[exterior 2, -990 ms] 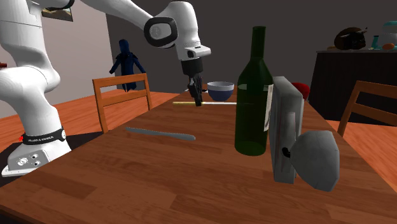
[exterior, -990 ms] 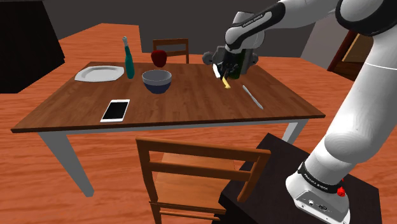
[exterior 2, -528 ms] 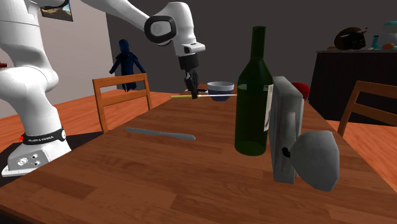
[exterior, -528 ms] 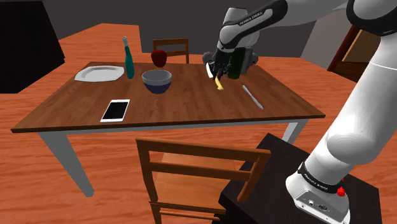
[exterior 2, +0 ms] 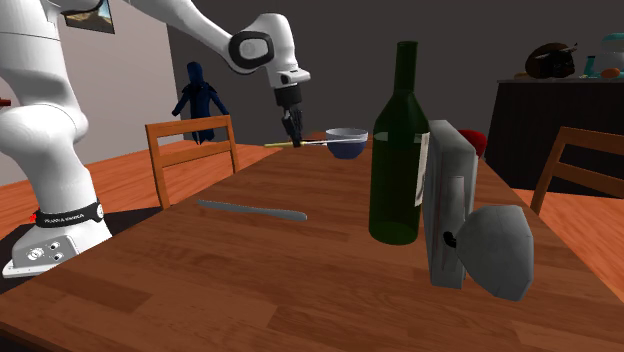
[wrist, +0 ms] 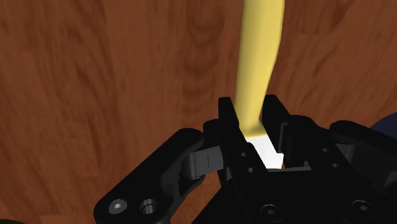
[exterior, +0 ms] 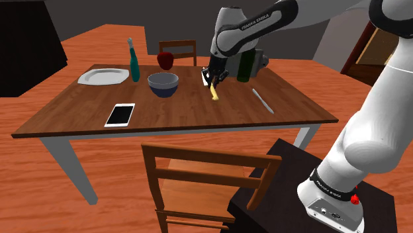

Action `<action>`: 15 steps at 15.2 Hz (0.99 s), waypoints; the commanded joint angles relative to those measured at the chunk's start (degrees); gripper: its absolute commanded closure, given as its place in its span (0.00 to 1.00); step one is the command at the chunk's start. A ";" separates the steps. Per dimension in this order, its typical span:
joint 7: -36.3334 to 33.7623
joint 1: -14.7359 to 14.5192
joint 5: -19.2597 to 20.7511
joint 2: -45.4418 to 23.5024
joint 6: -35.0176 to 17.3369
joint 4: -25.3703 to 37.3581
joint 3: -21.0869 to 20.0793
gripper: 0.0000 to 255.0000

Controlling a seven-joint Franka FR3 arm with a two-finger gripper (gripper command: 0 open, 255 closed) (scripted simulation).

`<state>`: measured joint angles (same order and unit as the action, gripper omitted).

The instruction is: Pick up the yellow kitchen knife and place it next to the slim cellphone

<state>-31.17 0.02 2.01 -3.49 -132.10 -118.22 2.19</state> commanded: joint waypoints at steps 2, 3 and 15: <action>-4.74 -2.21 1.10 -0.89 0.25 1.00 -1.79 1.00; -6.25 -2.94 1.46 -1.20 0.43 1.43 -2.37 1.00; -20.01 -9.96 5.24 -7.34 1.25 7.47 -7.05 1.00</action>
<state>-50.82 -9.80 7.10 -10.58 -130.27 -110.41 -4.81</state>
